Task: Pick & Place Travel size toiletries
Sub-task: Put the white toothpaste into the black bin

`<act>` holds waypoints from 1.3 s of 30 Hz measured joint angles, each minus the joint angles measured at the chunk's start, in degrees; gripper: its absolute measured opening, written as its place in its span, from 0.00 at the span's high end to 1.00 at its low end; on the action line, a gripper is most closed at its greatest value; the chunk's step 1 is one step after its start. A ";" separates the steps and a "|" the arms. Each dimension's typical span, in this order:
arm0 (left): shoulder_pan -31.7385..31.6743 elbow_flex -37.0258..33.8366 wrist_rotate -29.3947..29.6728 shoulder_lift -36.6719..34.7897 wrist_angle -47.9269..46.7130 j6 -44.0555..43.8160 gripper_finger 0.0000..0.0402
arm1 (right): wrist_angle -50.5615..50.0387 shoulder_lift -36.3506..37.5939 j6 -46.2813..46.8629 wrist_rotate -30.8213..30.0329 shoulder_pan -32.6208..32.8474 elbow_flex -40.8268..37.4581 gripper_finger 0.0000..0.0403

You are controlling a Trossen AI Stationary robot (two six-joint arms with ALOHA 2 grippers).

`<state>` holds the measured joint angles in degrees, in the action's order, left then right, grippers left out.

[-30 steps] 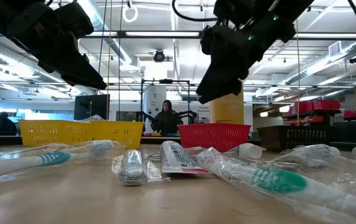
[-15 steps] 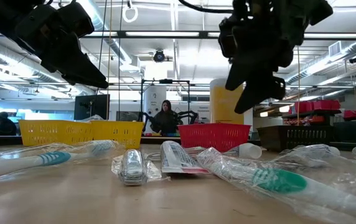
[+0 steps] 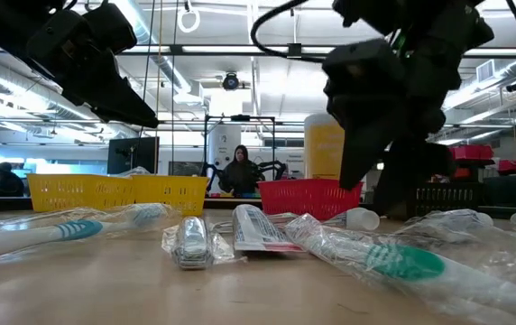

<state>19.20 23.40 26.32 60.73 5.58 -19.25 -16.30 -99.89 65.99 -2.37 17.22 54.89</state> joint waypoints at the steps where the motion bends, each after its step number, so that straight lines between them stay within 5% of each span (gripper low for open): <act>1: 0.00 0.00 0.02 0.00 0.02 0.00 0.62 | 0.28 -0.56 0.42 -0.02 -0.01 0.00 0.34; 15: 0.02 0.00 0.07 0.00 -0.02 0.43 0.62 | 0.29 -3.07 0.92 -0.39 -1.14 0.15 0.42; 28: 0.02 0.00 0.05 0.00 -0.02 1.07 0.62 | -1.58 -3.15 -8.59 -0.35 -1.93 0.11 0.78; 39: 0.02 0.00 0.03 0.00 -0.04 1.05 0.62 | -2.98 -1.28 -17.49 -0.62 -2.72 -0.22 0.74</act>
<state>19.22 23.40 26.35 60.73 5.54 -18.20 -19.28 -101.18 48.51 -2.99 14.50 54.68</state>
